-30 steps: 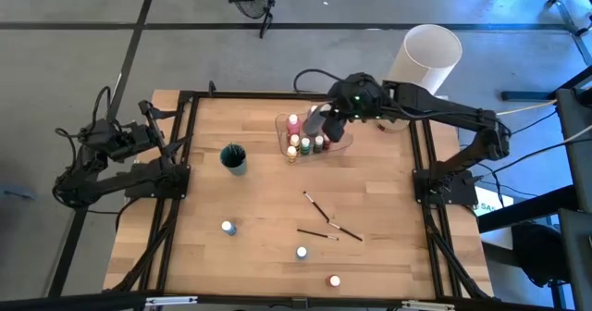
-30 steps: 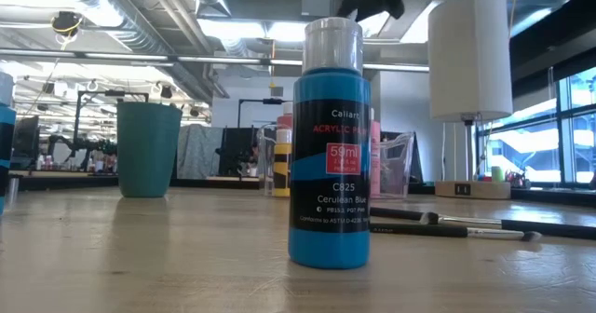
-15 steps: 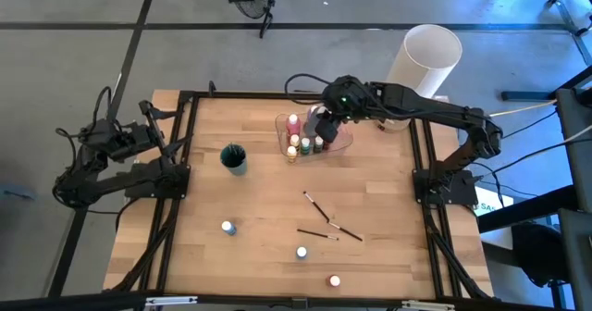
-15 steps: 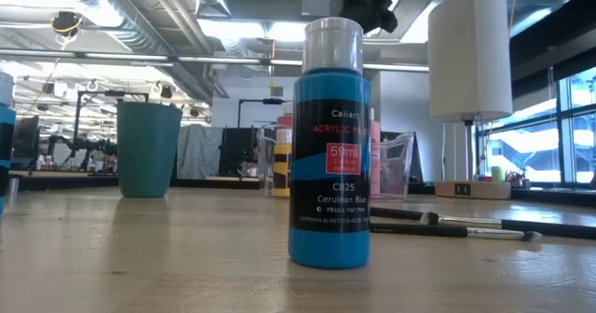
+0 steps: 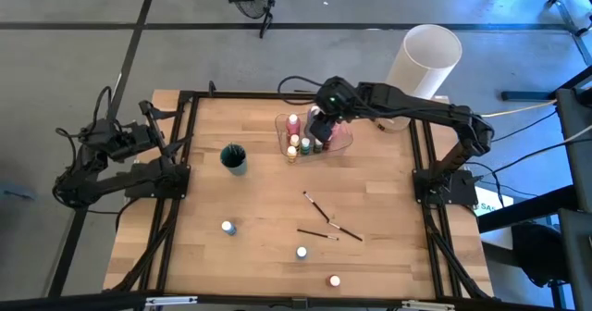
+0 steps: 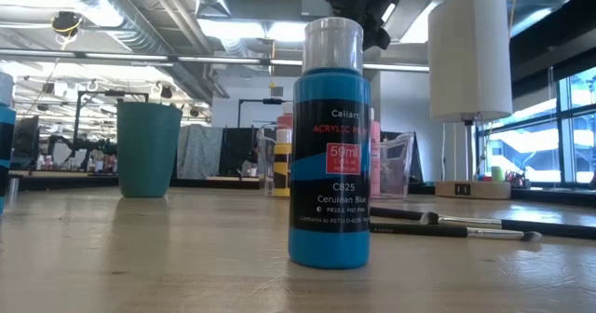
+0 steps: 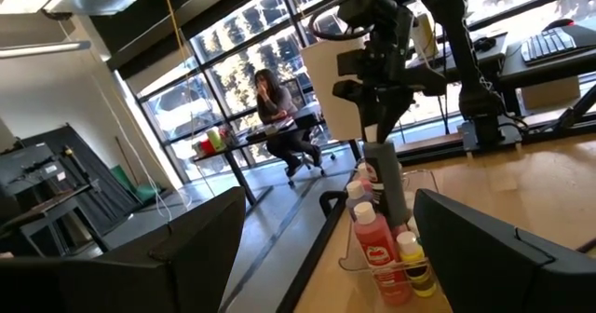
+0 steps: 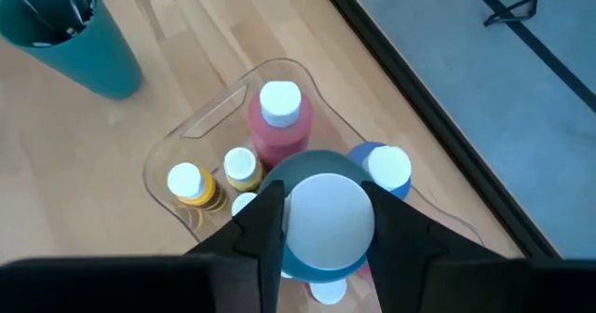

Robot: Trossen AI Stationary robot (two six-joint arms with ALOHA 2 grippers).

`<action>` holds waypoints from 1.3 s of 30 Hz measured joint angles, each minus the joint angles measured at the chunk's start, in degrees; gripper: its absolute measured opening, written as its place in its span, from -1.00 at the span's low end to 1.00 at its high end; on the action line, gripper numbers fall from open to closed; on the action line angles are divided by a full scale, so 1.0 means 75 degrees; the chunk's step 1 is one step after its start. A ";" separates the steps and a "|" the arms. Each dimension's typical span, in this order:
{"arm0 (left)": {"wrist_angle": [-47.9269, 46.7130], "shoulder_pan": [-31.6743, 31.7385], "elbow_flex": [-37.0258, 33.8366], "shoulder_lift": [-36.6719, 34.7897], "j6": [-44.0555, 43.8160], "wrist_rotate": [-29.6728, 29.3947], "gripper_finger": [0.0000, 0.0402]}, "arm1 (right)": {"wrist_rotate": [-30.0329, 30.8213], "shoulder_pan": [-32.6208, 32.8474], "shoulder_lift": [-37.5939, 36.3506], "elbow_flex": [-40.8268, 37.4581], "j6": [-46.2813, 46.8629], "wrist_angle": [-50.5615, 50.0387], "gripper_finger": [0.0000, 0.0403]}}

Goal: Pick & Place Paint Supplies
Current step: Put the gray paint bottle into the transparent bin

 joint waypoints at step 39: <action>-0.0038 0.0001 0.0000 0.0000 -0.0119 0.0023 0.53 | -0.0462 -0.0300 0.0930 -0.0003 -0.0027 0.0189 -0.41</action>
